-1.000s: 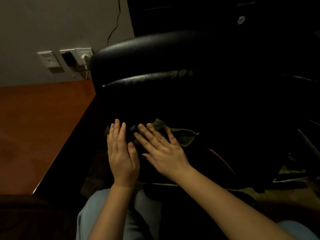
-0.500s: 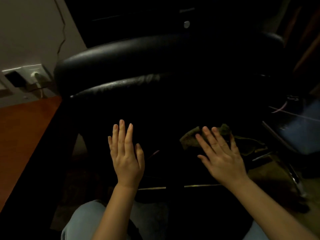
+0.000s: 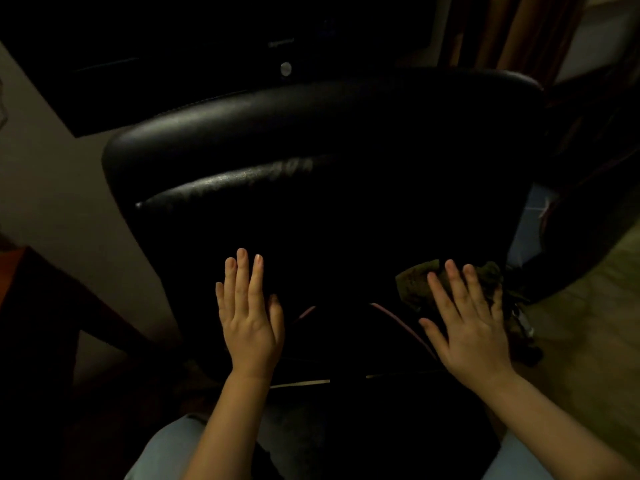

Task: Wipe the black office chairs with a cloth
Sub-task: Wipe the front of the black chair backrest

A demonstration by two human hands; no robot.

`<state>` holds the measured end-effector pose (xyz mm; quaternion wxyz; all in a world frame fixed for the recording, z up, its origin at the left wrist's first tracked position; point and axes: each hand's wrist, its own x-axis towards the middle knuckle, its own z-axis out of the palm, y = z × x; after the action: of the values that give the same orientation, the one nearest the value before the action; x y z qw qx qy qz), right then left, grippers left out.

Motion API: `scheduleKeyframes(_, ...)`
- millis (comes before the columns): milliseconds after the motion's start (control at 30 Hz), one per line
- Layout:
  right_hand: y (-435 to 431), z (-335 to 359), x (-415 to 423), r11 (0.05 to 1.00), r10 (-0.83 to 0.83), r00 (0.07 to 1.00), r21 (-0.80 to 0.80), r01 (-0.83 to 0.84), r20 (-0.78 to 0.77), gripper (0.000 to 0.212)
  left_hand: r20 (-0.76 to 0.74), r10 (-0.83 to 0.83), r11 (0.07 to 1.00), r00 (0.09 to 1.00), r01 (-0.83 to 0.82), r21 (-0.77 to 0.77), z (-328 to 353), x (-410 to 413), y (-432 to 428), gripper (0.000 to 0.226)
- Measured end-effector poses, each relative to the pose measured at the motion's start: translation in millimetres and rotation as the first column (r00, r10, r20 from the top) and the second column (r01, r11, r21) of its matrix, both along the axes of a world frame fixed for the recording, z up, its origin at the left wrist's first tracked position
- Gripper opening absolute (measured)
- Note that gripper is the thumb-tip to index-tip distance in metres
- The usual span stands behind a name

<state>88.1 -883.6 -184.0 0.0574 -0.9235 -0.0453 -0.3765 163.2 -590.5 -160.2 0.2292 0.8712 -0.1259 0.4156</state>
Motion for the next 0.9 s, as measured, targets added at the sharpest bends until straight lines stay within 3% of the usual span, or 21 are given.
scheduleKeyframes(233,34,19,7,0.992,0.027,0.994,-0.118,-0.039,-0.103,0.064,-0.038,-0.182,0.98,0.983,0.178,-0.086,4,-1,5,0.048)
scheduleKeyframes(400,95,9,30,0.946,0.048,0.989,-0.31,-0.091,-0.143,0.071,-0.123,-0.076,0.984,0.989,0.055,-0.167,-20,-14,44,0.049)
scheduleKeyframes(700,260,2,63,0.835,0.286,0.937,-0.429,-0.345,-0.199,0.078,-0.151,0.108,0.978,0.983,-0.132,-0.159,-27,-55,124,0.05)
scheduleKeyframes(900,280,-3,59,0.802,0.341,0.931,-0.475,-0.362,-0.133,0.076,-0.158,0.174,0.972,0.972,-0.196,-0.132,-26,-74,139,0.05)
